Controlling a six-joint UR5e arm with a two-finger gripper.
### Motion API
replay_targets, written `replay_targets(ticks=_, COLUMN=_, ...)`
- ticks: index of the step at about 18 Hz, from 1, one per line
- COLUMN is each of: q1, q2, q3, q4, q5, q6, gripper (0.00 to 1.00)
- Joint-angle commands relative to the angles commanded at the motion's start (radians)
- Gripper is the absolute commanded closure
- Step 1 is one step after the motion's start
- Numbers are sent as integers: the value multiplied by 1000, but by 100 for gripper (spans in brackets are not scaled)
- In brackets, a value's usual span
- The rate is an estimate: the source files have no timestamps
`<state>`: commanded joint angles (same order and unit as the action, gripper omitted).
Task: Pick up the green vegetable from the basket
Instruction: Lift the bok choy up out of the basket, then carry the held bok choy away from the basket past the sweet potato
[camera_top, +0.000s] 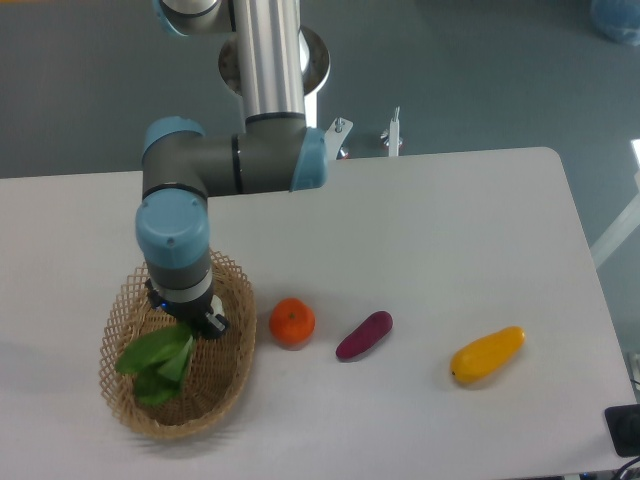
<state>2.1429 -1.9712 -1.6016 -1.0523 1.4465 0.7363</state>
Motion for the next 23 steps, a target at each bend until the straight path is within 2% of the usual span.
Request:
replay_targets(ticks=4, q1=66, q2=-8, q3=64, q4=-3, q5=14, q6=58, gripper=97)
replay_targets(ticks=8, q1=153, q2=-21, q3=97, q4=-9, q5=29, q6=148, gripper=96)
replay_targets(ticks=9, q1=182, q2=-21, q3=109, q4=-20, q5=26, q6=185, gripper=96)
replay_targets(ticks=11, q1=222, q2=-29, q3=140, q4=-86, q5=31, q6=241, gripper=96)
replay_targets(ticks=13, q1=285, q2=-67, q3=210, q4=-142, q5=57, q6=334, gripper=96)
replay_targets(ticks=18, q1=376, q2=-161, q3=376, q4=-192, q5=61, q6=451, gripper=96)
replay_targets(ticks=20, q1=408, q2=-176, q3=396, q4=-192, q5=55, q6=517, gripper=96)
replay_targets(ticks=23, q1=463, q2=-195, q3=400, q4=-193, q5=64, q6=538, gripper=96)
